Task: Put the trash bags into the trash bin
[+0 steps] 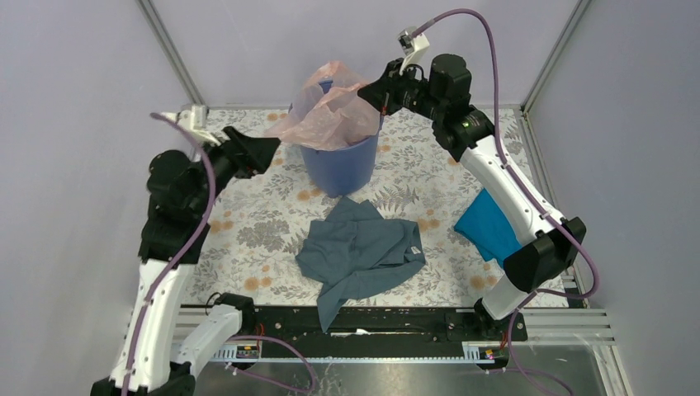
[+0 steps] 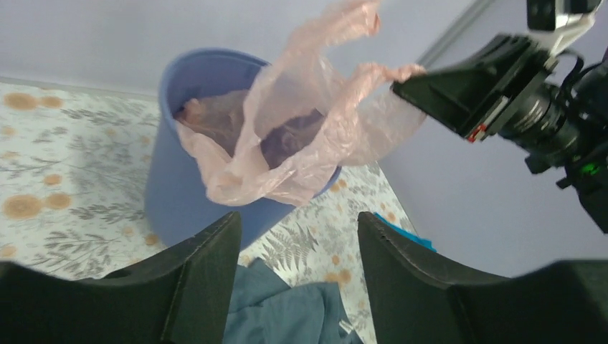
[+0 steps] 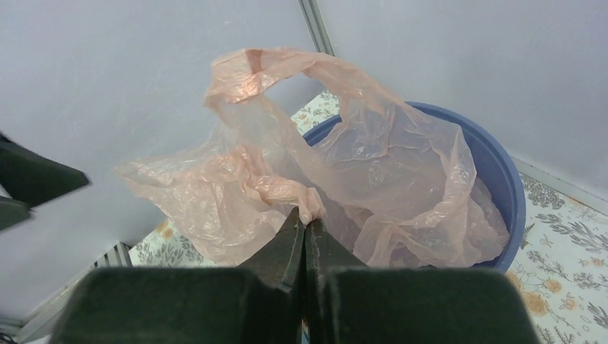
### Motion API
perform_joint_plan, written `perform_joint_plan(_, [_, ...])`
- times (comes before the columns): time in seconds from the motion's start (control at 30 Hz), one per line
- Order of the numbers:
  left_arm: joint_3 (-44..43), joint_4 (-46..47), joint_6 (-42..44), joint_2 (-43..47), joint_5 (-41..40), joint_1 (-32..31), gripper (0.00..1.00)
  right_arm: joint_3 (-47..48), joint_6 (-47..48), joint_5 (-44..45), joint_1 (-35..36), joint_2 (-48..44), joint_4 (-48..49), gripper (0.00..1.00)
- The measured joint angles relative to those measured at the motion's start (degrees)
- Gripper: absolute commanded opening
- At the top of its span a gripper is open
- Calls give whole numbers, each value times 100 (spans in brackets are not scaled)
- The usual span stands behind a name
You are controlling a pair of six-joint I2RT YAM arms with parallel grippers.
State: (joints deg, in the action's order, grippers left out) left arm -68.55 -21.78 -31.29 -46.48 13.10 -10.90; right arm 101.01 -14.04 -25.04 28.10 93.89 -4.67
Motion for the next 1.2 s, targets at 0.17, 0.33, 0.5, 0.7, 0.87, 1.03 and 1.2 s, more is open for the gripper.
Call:
perform_joint_plan(0.17, [-127, 273, -70, -1010, 953, 0, 38, 0, -142, 11, 0, -22, 76, 0])
perform_joint_plan(0.33, [-289, 678, -229, -2131, 1290, -4, 21, -4, -210, -20, 2, -37, 59, 0])
perform_joint_plan(0.5, [-651, 1388, -599, -3185, 1679, -52, 17, -7, -297, -140, 2, -63, 46, 0])
perform_joint_plan(0.7, [-1447, 1464, -619, -4551, 1674, -527, 10, -153, -461, -232, 9, -66, 118, 0])
perform_joint_plan(0.87, [-1453, 1106, -317, -4492, 1375, -905, 33, -339, -457, -260, 9, -61, 63, 0])
perform_joint_plan(1.03, [-1342, 560, 149, -3545, 1023, -872, 66, -586, -177, -175, 9, -74, 22, 0])
perform_joint_plan(1.2, [-1344, -90, 662, -2361, 400, -844, 93, -758, 356, -610, 9, -105, -15, 4])
